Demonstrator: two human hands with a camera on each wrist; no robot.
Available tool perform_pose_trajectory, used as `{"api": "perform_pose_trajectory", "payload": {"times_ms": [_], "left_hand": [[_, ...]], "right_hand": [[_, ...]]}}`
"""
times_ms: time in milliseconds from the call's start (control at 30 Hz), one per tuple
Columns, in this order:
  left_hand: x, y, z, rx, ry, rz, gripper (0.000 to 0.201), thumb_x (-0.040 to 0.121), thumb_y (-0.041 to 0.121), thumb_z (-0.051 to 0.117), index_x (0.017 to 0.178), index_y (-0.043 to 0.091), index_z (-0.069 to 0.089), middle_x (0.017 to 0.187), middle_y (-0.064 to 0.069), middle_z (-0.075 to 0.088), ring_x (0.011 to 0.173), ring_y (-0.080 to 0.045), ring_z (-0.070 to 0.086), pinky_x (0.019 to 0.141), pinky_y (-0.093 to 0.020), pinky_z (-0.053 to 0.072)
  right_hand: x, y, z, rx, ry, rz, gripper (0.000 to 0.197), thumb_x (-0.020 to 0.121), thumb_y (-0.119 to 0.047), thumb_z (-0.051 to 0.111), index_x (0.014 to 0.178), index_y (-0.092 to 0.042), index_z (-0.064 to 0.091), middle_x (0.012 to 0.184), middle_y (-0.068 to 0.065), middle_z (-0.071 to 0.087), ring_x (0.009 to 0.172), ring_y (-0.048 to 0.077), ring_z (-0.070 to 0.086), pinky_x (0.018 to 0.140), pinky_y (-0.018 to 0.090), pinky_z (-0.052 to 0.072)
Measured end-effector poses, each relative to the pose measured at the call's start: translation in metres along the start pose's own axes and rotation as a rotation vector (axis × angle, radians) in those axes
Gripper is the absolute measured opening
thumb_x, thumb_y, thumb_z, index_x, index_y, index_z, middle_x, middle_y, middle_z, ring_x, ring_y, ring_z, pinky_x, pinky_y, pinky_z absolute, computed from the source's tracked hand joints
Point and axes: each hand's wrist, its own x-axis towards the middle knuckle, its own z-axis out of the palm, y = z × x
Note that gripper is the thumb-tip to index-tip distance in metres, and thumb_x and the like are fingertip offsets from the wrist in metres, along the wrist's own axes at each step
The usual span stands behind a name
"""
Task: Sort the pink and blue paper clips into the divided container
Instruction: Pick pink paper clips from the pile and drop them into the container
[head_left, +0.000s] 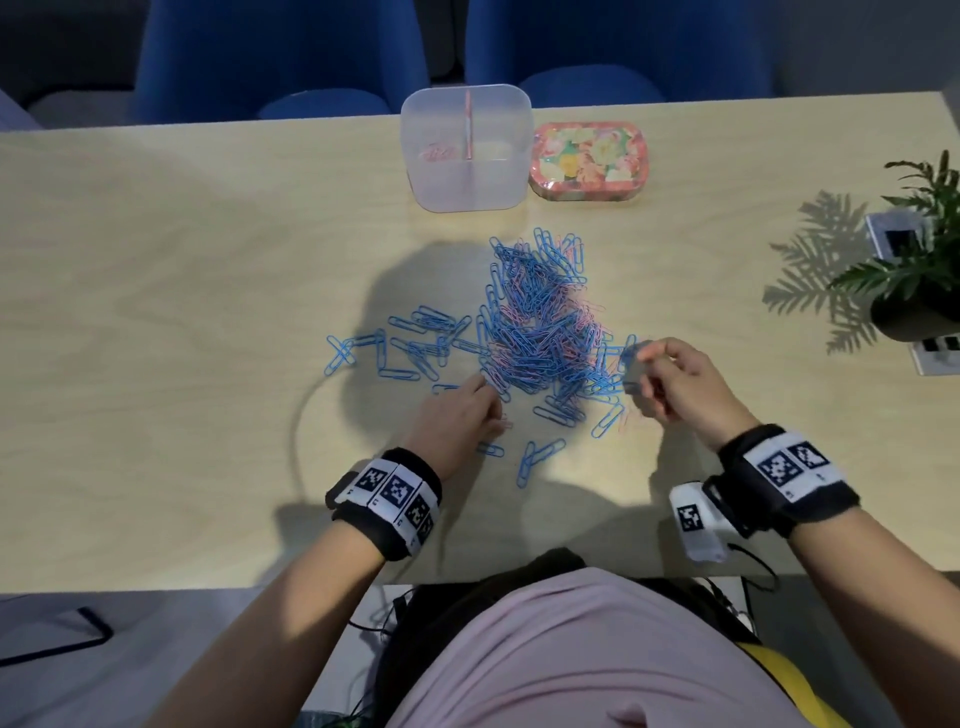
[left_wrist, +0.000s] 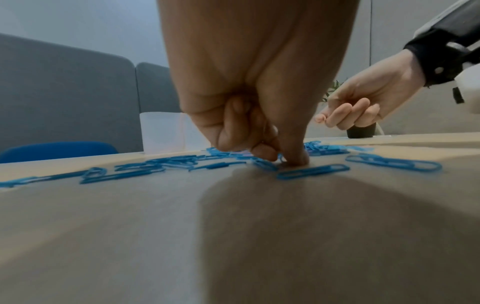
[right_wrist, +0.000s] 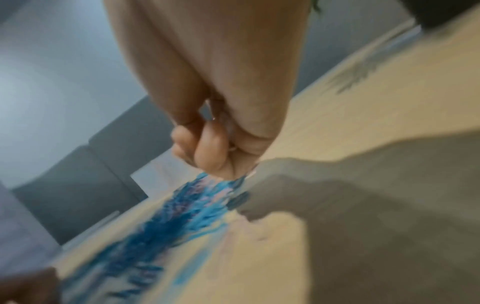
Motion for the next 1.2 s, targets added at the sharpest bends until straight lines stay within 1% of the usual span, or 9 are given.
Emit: {"api": "perform_pose_trajectory", "payload": {"times_ms": [67, 133, 233, 300, 533, 733, 867, 1033, 1200], "left_hand": [[0.0, -0.002, 0.002, -0.07, 0.02, 0.0, 0.023, 0.092, 0.033, 0.05, 0.098, 0.012, 0.054, 0.105, -0.004, 0.057, 0.089, -0.026, 0.06, 0.073, -0.037, 0.043], [0.0, -0.004, 0.002, -0.154, 0.048, -0.01, 0.023, 0.093, 0.03, 0.05, 0.106, 0.012, 0.054, 0.108, -0.004, 0.059, 0.095, -0.025, 0.059, 0.079, -0.038, 0.045], [0.004, -0.004, -0.003, -0.196, 0.09, -0.011, 0.025, 0.095, 0.025, 0.048, 0.112, 0.011, 0.058, 0.109, -0.01, 0.057, 0.098, -0.026, 0.058, 0.081, -0.038, 0.044], [0.008, -0.003, -0.008, -0.195, 0.093, -0.014, 0.023, 0.095, 0.022, 0.046, 0.106, 0.009, 0.062, 0.104, -0.013, 0.055, 0.094, -0.028, 0.056, 0.079, -0.037, 0.042], [0.005, -0.004, -0.022, -0.354, 0.146, -0.086, 0.016, 0.094, 0.015, 0.04, 0.087, 0.008, 0.052, 0.071, 0.001, 0.049, 0.068, -0.021, 0.045, 0.058, -0.03, 0.031], [0.002, -0.012, -0.008, -0.101, 0.039, -0.03, 0.026, 0.088, 0.038, 0.055, 0.094, 0.013, 0.054, 0.094, -0.002, 0.059, 0.087, -0.02, 0.054, 0.073, -0.031, 0.04], [0.007, -0.002, -0.004, 0.024, -0.023, 0.016, 0.021, 0.089, 0.028, 0.054, 0.102, 0.011, 0.057, 0.108, -0.007, 0.059, 0.104, -0.024, 0.055, 0.081, -0.036, 0.043], [0.011, 0.001, -0.006, 0.084, -0.088, 0.015, 0.024, 0.094, 0.028, 0.047, 0.106, 0.008, 0.055, 0.114, -0.009, 0.057, 0.108, -0.026, 0.055, 0.088, -0.039, 0.044], [0.006, -0.001, -0.005, 0.0, -0.082, -0.016, 0.022, 0.095, 0.028, 0.044, 0.101, 0.009, 0.052, 0.108, -0.01, 0.056, 0.101, -0.028, 0.056, 0.084, -0.039, 0.044]], "right_hand": [[-0.007, 0.002, -0.012, -0.256, 0.054, -0.055, 0.037, 0.092, 0.007, 0.033, 0.066, -0.016, 0.049, 0.04, -0.007, 0.049, 0.031, 0.001, 0.038, 0.035, 0.012, 0.029], [-0.011, 0.003, -0.02, -0.639, 0.058, -0.104, 0.031, 0.089, -0.008, 0.048, 0.06, -0.019, 0.05, 0.045, -0.009, 0.052, 0.047, 0.001, 0.048, 0.051, 0.017, 0.036], [-0.018, 0.008, -0.022, -1.096, 0.048, -0.057, 0.035, 0.075, -0.047, 0.067, 0.064, -0.02, 0.048, 0.067, -0.005, 0.062, 0.073, 0.024, 0.058, 0.066, 0.03, 0.041], [-0.021, 0.012, -0.012, -1.187, 0.081, -0.052, 0.042, 0.069, -0.056, 0.069, 0.066, -0.02, 0.048, 0.078, 0.001, 0.067, 0.081, 0.027, 0.061, 0.066, 0.031, 0.039], [-0.023, 0.015, 0.015, -1.064, 0.094, 0.079, 0.01, 0.077, -0.021, 0.064, 0.07, -0.017, 0.059, 0.08, 0.008, 0.062, 0.089, 0.032, 0.063, 0.067, 0.028, 0.039], [-0.014, 0.019, 0.015, -1.01, -0.015, 0.126, 0.024, 0.076, -0.022, 0.064, 0.059, -0.013, 0.052, 0.065, 0.005, 0.053, 0.071, 0.028, 0.053, 0.061, 0.027, 0.033], [-0.011, 0.006, 0.008, -0.974, -0.061, 0.079, 0.033, 0.08, -0.027, 0.064, 0.057, -0.012, 0.045, 0.058, 0.004, 0.047, 0.067, 0.026, 0.048, 0.062, 0.028, 0.033], [0.018, -0.07, 0.036, -0.412, -0.123, -0.102, 0.035, 0.089, -0.016, 0.05, 0.055, -0.01, 0.047, 0.05, 0.009, 0.044, 0.032, 0.004, 0.035, 0.037, 0.015, 0.029], [0.066, -0.156, 0.093, -0.207, -0.18, -0.232, 0.03, 0.082, 0.0, 0.047, 0.054, -0.009, 0.052, 0.063, 0.01, 0.061, 0.036, 0.006, 0.045, 0.037, 0.018, 0.032]]}}
